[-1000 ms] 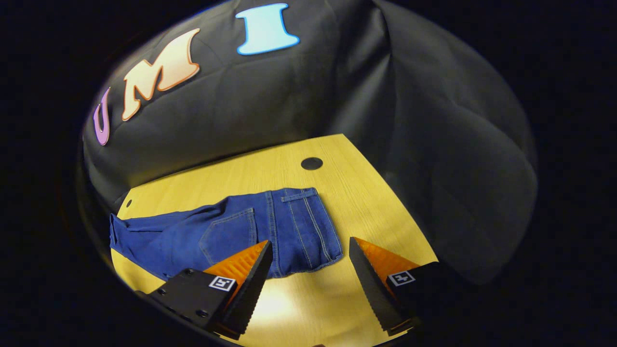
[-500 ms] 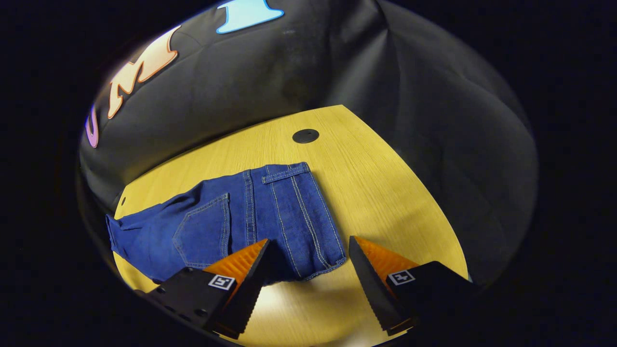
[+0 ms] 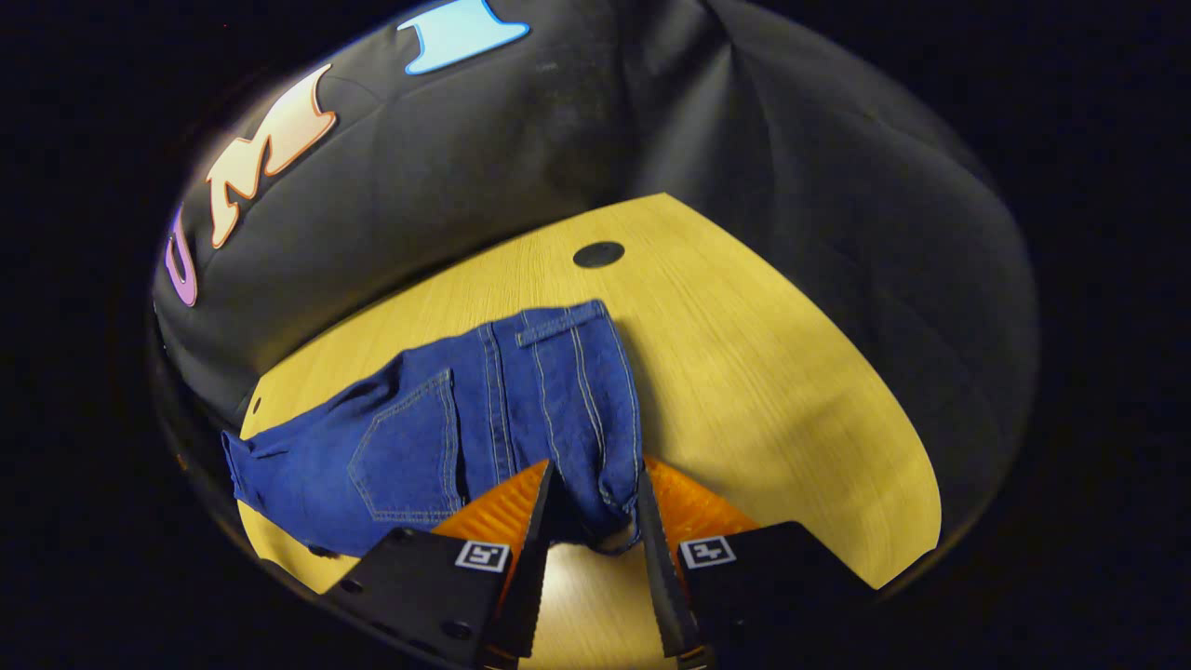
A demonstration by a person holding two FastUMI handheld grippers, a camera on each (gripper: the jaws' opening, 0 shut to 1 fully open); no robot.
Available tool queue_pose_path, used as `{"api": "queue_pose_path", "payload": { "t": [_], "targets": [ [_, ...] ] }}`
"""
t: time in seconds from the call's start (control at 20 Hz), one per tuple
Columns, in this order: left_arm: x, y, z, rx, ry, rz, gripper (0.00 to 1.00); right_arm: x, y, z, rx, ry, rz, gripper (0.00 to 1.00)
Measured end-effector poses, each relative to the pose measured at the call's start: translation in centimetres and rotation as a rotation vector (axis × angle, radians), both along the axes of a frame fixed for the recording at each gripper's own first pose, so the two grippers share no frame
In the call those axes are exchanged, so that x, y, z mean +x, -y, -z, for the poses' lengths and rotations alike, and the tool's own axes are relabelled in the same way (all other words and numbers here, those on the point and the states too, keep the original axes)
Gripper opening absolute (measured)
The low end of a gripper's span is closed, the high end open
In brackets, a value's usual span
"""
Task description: Grasp the waist and the cuffs of the jeans and fold them to make the two legs overlap; first hold the waist and fold one-third of the jeans toward the cuffs, then hold the cuffs and fold the remaining one-third in the same direction to finish folding.
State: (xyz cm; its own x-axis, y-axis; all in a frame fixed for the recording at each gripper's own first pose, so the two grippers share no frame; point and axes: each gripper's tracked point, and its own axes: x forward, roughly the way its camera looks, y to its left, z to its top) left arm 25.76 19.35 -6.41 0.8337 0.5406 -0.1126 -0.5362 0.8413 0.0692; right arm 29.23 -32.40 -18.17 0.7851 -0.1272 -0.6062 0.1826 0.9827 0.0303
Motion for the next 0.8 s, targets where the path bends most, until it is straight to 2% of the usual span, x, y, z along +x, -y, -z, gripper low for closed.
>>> {"api": "queue_pose_path", "payload": {
  "t": [0.05, 0.1, 0.15, 0.25, 0.3, 0.35, 0.45, 0.55, 0.6, 0.65, 0.8],
  "targets": [
    [0.1, 0.2, 0.2, -0.011, 0.007, 0.006, 0.95, -0.1, 0.0, 0.1, -0.023, 0.004, -0.001, 0.42],
    [0.0, 0.3, 0.2, -0.016, 0.009, 0.008, 0.96, 0.1, -0.1, 0.2, -0.041, 0.015, 0.010, 0.42],
    [-0.1, 0.3, 0.3, -0.014, 0.007, 0.004, 0.95, 0.1, -0.2, 0.2, -0.061, 0.024, 0.022, 0.34],
    [-0.5, 0.4, 0.1, -0.003, 0.006, -0.002, 0.95, 0.1, -0.2, -0.4, -0.074, 0.068, 0.047, 0.33],
    [-0.6, 0.3, -0.1, 0.003, 0.005, -0.002, 0.95, -0.1, -0.3, -0.8, -0.061, 0.090, 0.060, 0.29],
    [-0.8, 0.3, -0.2, 0.008, 0.003, -0.004, 0.95, -0.1, -0.4, -0.9, -0.023, 0.093, 0.079, 0.18],
    [-1.1, 0.2, -0.3, 0.014, 0.002, -0.008, 0.94, -0.8, -0.6, -1.0, 0.069, 0.077, 0.108, 0.07],
    [-1.3, 0.2, -0.3, 0.008, 0.006, -0.001, 0.95, -0.7, -0.8, -0.8, 0.062, 0.073, 0.103, 0.06],
    [-1.5, 0.3, -0.4, 0.005, 0.006, 0.001, 0.95, -1.0, -0.7, -0.8, 0.017, 0.077, 0.095, 0.06],
    [-1.8, 0.3, -0.2, 0.003, 0.006, 0.008, 0.94, -1.4, -0.4, -1.4, -0.036, 0.076, 0.091, 0.02],
    [-1.8, 0.3, -0.5, 0.009, 0.006, 0.026, 0.95, -4.0, 0.2, -2.5, -0.121, 0.059, 0.109, 0.04]
  ]
}}
